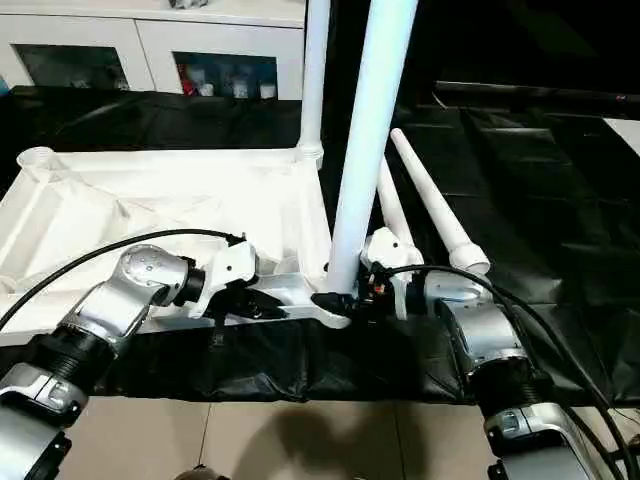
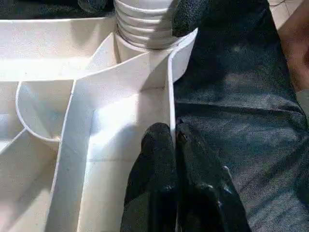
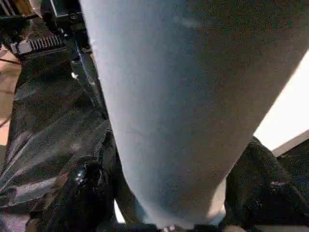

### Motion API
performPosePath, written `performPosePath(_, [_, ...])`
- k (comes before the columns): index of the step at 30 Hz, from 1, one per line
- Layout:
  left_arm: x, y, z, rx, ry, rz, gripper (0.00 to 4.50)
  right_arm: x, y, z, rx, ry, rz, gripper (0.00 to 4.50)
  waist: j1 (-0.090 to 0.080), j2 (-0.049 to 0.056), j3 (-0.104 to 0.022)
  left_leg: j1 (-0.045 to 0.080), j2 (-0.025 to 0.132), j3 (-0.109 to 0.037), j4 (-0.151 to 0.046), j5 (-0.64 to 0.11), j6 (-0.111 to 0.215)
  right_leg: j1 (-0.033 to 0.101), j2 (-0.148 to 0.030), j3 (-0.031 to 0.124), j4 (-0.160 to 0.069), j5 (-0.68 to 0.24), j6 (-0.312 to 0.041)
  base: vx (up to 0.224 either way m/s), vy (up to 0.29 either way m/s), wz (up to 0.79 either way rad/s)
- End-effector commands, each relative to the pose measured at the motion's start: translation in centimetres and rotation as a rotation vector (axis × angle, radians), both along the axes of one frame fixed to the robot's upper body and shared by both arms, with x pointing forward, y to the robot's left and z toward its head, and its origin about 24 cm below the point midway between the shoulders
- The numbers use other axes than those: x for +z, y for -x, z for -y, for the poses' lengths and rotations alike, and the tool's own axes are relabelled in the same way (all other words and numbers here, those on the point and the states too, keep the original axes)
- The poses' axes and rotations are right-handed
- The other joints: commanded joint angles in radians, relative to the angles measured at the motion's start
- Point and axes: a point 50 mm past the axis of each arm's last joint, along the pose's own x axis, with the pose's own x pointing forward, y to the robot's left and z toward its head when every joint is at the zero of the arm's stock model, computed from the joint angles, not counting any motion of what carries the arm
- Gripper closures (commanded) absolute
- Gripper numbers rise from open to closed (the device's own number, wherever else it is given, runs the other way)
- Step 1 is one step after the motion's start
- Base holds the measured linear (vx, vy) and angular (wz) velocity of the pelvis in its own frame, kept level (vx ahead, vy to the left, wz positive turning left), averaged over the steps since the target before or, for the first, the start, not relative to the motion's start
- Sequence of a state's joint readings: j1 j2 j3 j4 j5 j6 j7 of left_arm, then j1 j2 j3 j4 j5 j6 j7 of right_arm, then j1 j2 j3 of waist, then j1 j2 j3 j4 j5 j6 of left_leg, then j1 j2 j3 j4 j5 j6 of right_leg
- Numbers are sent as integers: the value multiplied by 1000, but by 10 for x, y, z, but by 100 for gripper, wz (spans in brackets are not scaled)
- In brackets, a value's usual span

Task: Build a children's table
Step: Rotate leg to tighten

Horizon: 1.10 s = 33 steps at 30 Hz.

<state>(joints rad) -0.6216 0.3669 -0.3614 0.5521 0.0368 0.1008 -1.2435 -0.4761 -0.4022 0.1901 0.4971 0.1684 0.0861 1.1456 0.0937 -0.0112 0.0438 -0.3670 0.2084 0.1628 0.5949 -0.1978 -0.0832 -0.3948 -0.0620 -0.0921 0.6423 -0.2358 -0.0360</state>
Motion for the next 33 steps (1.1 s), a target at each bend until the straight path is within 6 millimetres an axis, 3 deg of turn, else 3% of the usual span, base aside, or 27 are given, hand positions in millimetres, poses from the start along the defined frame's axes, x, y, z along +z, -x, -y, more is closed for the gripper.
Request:
performPosePath(1, [0,0,5,-46,-29,-2,450,-9,7,-3,69,63,-56,186,0,-3,-65,2,29,-1,-52,-12,109,72,-82,62,-62,157,-236,0,0,0])
performPosePath(4, [2,-7,9,36,-6,6,450,-13,5,-7,-23,0,-84,186,0,-3,-63,4,30,-1,-54,-27,101,70,-83,62,-64,128,-238,0,0,0])
performPosePath(6, [2,-14,13,116,0,24,450,-18,-1,-8,-135,-32,-92,186,0,-9,-59,8,29,1,-57,-53,87,66,-85,62,-74,65,-233,0,0,0])
performPosePath(9, [5,-27,27,265,29,48,450,-31,-12,-13,-370,-34,-85,187,-8,-6,-43,21,28,1,-70,-176,20,60,-90,63,-103,-200,-194,0,0,0])
performPosePath(10, [5,-27,27,265,29,48,450,-31,-12,-13,-370,-34,-85,187,-9,-8,-43,21,26,0,-71,-187,13,62,-90,62,-106,-241,-181,0,0,0])
performPosePath(11, [7,-30,37,310,61,46,450,-36,-17,-18,-475,-40,-96,187,-7,-9,-48,22,28,0,-71,-175,7,62,-92,66,-106,-245,-167,0,0,0])
performPosePath(13, [8,-32,46,342,83,43,450,-41,-21,-29,-565,-60,-115,187,-12,-11,-49,14,28,-3,-74,-150,6,64,-88,65,-100,-208,-165,0,0,0])
performPosePath(16, [4,-30,57,350,80,47,450,-43,-27,-52,-649,-72,-125,187,-19,-10,-51,13,26,-2,-72,-140,8,61,-89,68,-100,-180,-170,0,0,0])
performPosePath(22, [-1,-29,58,359,60,53,450,-36,-34,-81,-634,-67,-66,187,-31,-9,-52,13,25,-1,-72,-126,24,61,-88,69,-96,-121,-189,0,0,0])
performPosePath(23, [-1,-29,57,353,59,53,450,-34,-35,-82,-628,-80,-60,131,-31,-10,-51,12,25,-1,-74,-130,28,63,-88,69,-97,-120,-189,0,0,0])
performPosePath(24, [-1,-29,55,344,57,54,450,-32,-35,-81,-622,-103,-59,117,-31,-10,-51,12,25,0,-73,-132,30,63,-88,69,-97,-122,-189,0,0,0])
performPosePath(27, [-1,-27,50,315,64,52,450,-28,-36,-76,-587,-144,-57,111,-34,-9,-52,11,26,-1,-74,-131,40,65,-88,70,-95,-99,-195,0,0,0])
performPosePath(30, [-2,-25,43,286,62,45,450,-25,-36,-66,-524,-125,-20,73,-36,-6,-55,10,27,0,-72,-105,51,68,-87,70,-89,-38,-213,0,0,0])
performPosePath(33, [-2,-22,36,253,65,34,450,-22,-32,-57,-428,-115,-2,73,-34,-5,-59,11,29,1,-69,-72,78,71,-86,70,-79,62,-241,0,0,0])
